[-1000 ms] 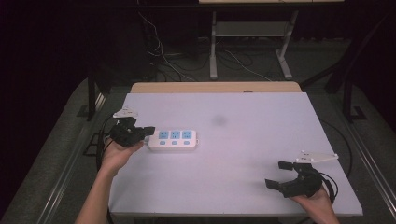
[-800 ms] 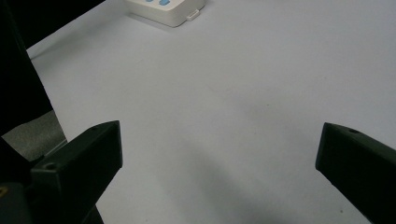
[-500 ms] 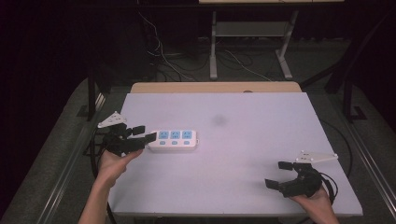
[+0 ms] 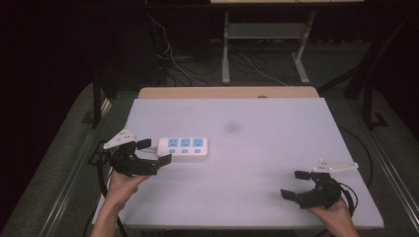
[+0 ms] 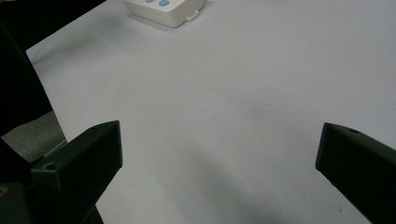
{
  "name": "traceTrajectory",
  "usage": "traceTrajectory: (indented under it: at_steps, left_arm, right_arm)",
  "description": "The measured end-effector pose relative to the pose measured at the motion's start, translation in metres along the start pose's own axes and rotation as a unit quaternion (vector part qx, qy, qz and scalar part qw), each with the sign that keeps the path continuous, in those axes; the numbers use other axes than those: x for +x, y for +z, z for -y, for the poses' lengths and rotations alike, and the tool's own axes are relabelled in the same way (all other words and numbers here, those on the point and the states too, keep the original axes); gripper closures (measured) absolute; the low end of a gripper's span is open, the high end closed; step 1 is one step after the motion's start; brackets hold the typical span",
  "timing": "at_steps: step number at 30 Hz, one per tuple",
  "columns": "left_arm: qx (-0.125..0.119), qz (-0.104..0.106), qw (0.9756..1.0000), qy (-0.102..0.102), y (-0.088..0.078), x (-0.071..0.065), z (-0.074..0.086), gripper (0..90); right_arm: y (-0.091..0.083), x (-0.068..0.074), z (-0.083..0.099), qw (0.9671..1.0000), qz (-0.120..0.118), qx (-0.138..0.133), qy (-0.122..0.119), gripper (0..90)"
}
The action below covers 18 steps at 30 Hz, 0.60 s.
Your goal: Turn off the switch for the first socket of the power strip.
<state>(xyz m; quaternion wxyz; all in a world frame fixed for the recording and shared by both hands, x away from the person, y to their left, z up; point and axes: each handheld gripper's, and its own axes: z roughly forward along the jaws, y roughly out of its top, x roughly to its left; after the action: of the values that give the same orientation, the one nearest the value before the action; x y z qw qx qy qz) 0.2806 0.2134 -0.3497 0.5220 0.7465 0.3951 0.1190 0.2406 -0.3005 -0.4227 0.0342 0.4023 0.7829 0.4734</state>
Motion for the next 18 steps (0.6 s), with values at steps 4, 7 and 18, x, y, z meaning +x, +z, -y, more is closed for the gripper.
traceTrajectory:
  at_steps: [4, 7, 18]
  left_arm:
    - [-0.002, 0.008, 1.0, 0.005, 0.001, -0.006, 0.004, 0.0]
    - [-0.004, 0.013, 0.9999, 0.005, 0.002, -0.009, 0.008, 0.0]
    - [0.006, 0.026, 0.9996, 0.003, 0.012, -0.016, 0.028, 0.0]
  right_arm:
    - [0.0, 0.0, 0.0, 1.0, 0.0, 0.0, 0.0, 0.3]
    - [0.0, 0.0, 0.0, 1.0, 0.0, -0.001, 0.0, 0.3]
    - [-0.001, 0.0, 0.0, 1.0, 0.0, -0.001, -0.001, 0.3]
